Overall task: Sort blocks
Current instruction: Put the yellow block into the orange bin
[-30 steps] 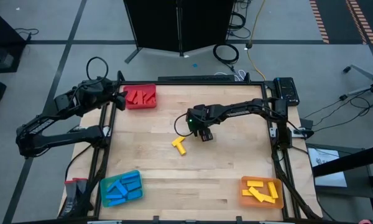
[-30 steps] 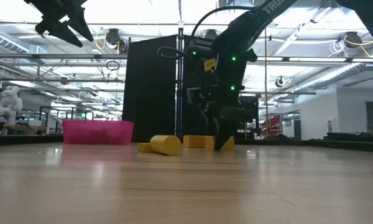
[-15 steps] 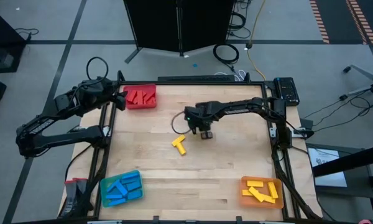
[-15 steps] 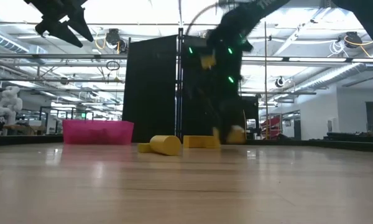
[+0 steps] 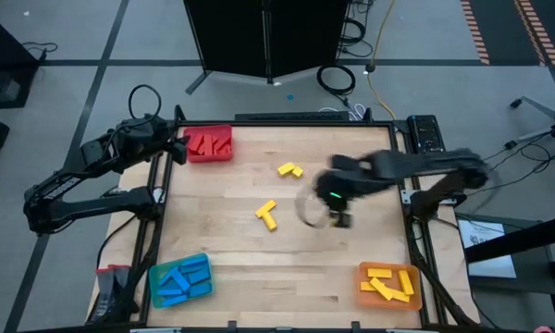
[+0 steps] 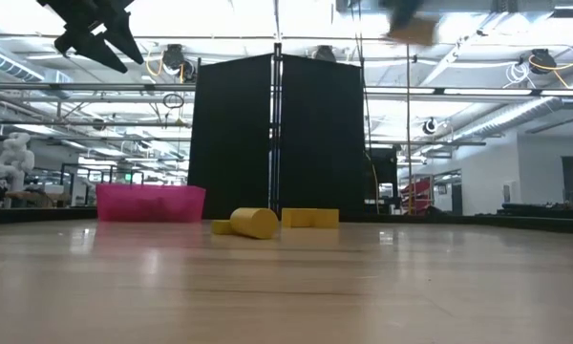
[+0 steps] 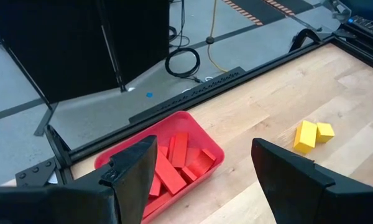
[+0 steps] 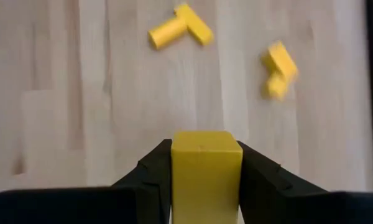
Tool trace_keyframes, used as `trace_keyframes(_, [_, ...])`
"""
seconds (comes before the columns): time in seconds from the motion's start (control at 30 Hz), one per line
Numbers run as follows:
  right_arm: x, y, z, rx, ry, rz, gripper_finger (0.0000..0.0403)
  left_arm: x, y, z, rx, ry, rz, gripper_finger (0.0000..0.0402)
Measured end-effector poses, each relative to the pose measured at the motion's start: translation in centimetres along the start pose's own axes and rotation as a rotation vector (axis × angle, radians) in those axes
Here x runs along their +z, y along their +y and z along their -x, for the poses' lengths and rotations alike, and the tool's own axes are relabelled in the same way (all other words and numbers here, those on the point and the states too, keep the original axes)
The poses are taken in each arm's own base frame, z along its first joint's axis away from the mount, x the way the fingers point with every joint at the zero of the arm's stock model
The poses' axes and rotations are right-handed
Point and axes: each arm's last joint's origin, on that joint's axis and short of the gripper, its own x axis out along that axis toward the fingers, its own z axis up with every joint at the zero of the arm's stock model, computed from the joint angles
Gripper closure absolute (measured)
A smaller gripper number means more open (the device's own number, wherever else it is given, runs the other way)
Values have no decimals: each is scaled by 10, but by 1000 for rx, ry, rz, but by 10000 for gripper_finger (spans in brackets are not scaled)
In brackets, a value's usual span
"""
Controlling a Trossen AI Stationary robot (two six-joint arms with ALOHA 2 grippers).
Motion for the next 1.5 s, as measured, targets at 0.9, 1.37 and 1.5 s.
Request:
trace_keyframes(0.9, [-232, 170, -20, 44, 205, -705, 288, 1, 0, 0, -1, -7, 6, 134])
trace_keyframes(1.37, [-262, 169, -53, 45, 242, -735, 288, 1, 0, 0, 2, -12, 8, 134])
trace_keyframes(1.5, [-262, 170, -55, 56, 239, -733, 288, 1, 0, 0, 2, -12, 9, 134])
